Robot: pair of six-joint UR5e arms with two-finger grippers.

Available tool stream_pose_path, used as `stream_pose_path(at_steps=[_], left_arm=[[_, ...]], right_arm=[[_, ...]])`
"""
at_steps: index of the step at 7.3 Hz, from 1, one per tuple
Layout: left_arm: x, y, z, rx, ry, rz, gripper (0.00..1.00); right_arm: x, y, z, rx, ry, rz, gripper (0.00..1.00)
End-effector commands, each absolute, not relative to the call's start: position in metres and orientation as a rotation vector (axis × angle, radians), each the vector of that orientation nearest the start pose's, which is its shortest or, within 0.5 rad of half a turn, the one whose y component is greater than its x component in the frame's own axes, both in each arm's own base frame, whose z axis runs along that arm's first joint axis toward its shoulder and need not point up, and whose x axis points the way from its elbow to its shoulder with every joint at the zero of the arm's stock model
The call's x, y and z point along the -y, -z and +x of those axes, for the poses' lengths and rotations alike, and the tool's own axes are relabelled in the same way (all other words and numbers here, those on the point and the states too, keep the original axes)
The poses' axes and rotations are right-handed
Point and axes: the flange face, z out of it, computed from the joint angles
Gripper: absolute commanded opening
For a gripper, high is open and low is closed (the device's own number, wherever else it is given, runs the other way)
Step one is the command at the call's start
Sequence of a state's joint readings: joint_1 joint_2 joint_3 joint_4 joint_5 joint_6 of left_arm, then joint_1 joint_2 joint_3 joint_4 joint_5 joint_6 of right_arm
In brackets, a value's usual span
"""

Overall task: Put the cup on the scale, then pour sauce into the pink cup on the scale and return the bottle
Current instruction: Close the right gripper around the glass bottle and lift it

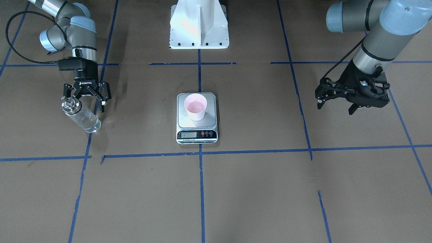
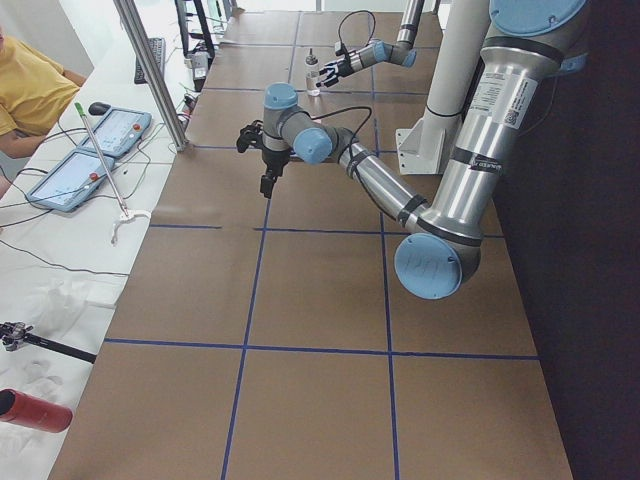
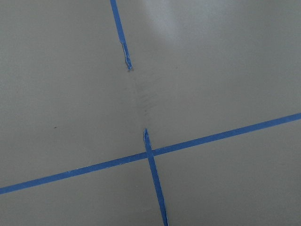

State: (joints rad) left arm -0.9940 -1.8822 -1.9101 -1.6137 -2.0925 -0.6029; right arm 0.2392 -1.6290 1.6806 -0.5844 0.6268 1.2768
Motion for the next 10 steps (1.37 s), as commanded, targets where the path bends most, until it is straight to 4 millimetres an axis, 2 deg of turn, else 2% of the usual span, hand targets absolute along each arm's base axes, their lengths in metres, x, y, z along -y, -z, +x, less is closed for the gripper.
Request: stream_pose_path(at_steps=[1,3,10], left_arm=[[0.527,-0.332,0.243,-0.792,-0.156,0.287,0.99],[0.527,-0.330,0.243,-0.795,-0.156,0.288,0.99],[0.523,-0.323,0.238,-0.802,-0.157,0.302,0.99]], right_arm=[[0.328,-0.512,-0.397,0.681,-0.454,1.080,1.00],[0.337,-0.510,-0.399,0.675,-0.463,1.084,1.00],[0.344,-0.515,-0.405,0.661,-0.461,1.082,1.00]])
